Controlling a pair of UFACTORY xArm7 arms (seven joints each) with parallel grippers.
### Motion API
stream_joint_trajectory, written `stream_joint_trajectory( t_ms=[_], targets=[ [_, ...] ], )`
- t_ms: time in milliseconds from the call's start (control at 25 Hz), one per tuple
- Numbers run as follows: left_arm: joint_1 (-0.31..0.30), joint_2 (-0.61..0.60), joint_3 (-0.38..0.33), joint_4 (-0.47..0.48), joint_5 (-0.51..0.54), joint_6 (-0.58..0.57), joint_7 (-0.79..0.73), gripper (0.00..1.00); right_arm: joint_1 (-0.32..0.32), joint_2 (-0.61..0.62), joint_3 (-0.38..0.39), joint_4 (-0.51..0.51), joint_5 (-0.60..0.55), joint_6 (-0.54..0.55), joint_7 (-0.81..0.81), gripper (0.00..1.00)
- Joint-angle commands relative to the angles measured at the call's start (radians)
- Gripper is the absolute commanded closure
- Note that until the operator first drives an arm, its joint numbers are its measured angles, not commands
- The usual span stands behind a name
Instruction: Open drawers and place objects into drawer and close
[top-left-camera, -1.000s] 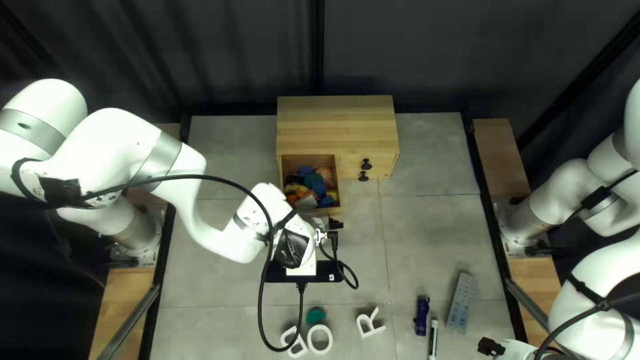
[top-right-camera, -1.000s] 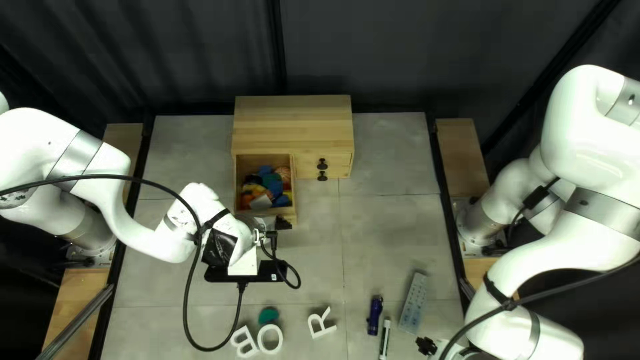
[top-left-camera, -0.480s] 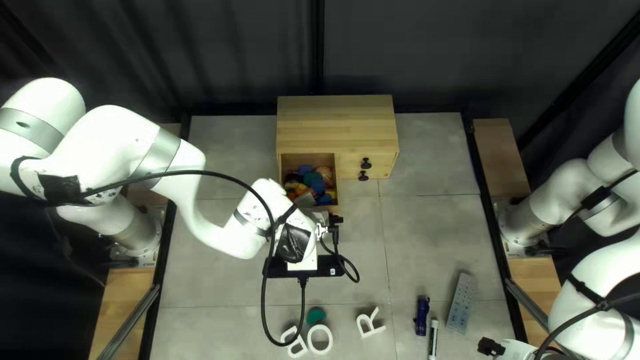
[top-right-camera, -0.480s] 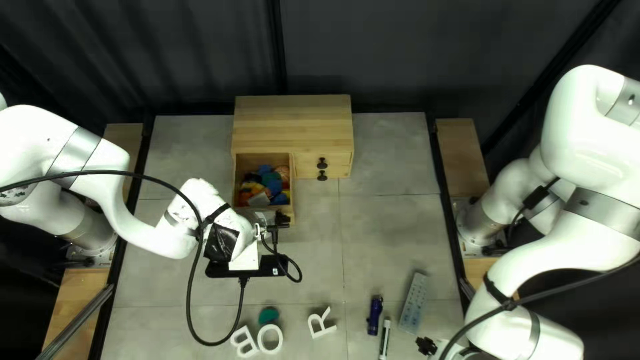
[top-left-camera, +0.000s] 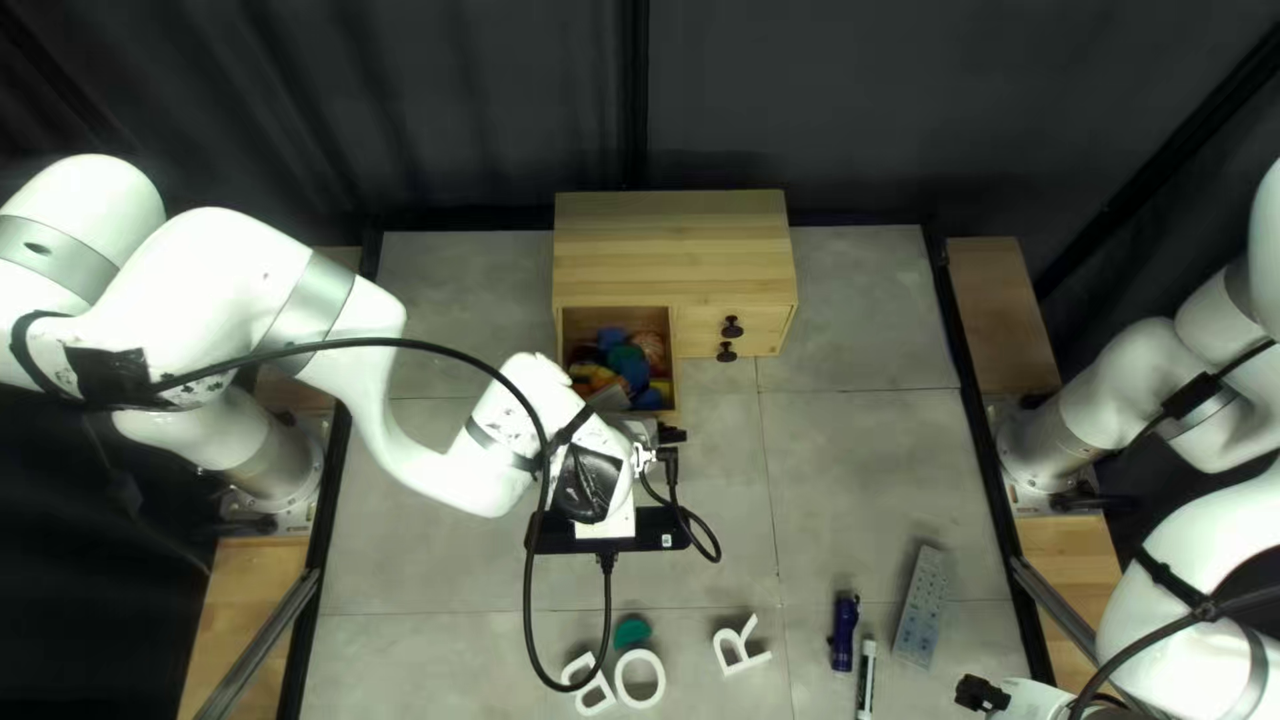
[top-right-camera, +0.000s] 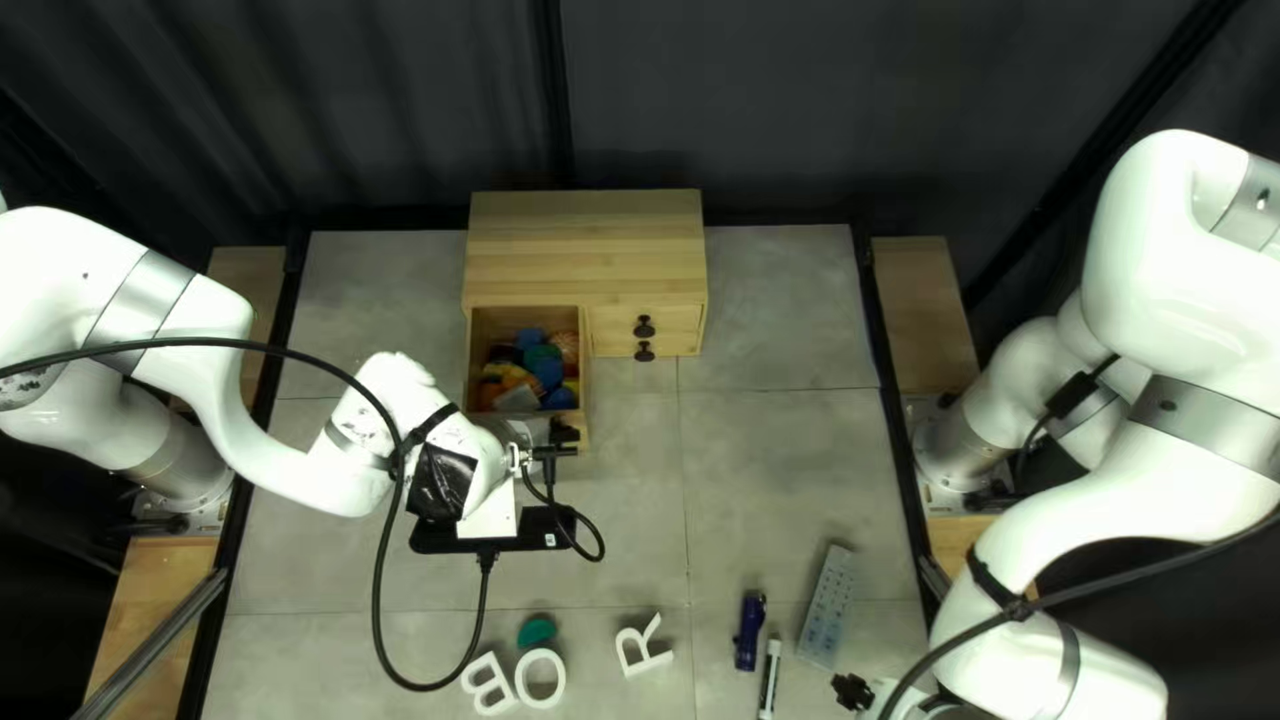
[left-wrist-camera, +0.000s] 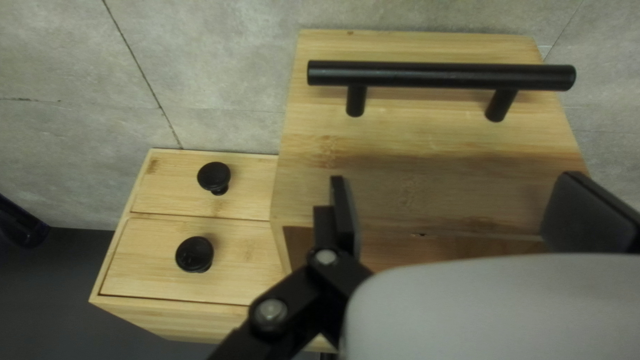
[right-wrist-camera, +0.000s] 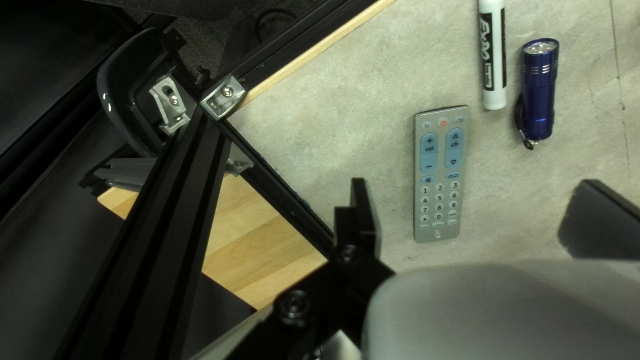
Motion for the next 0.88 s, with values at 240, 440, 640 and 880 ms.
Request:
stream_joint_trajectory(
  t_ms=[240, 440, 640, 880],
  targets=[
    [-0.011, 0.024, -0.017, 0.032, -0.058, 0.014, 0.002, 0.0, 0.0, 0.0, 0.0, 0.0, 0.0, 0.0, 0.0, 0.0],
    [-0.004, 0.028, -0.016, 0.033, -0.083, 0.009, 0.012, 0.0, 0.0, 0.0, 0.0, 0.0, 0.0, 0.0, 0.0, 0.0],
    [0.017, 0.027, -0.006, 0.024, -0.106, -0.01, 0.036, 0.0, 0.0, 0.0, 0.0, 0.0, 0.0, 0.0, 0.0, 0.0],
    [0.03, 0.029, 0.001, 0.021, -0.115, -0.013, 0.05, 0.0, 0.0, 0.0, 0.0, 0.0, 0.0, 0.0, 0.0, 0.0]
  ],
)
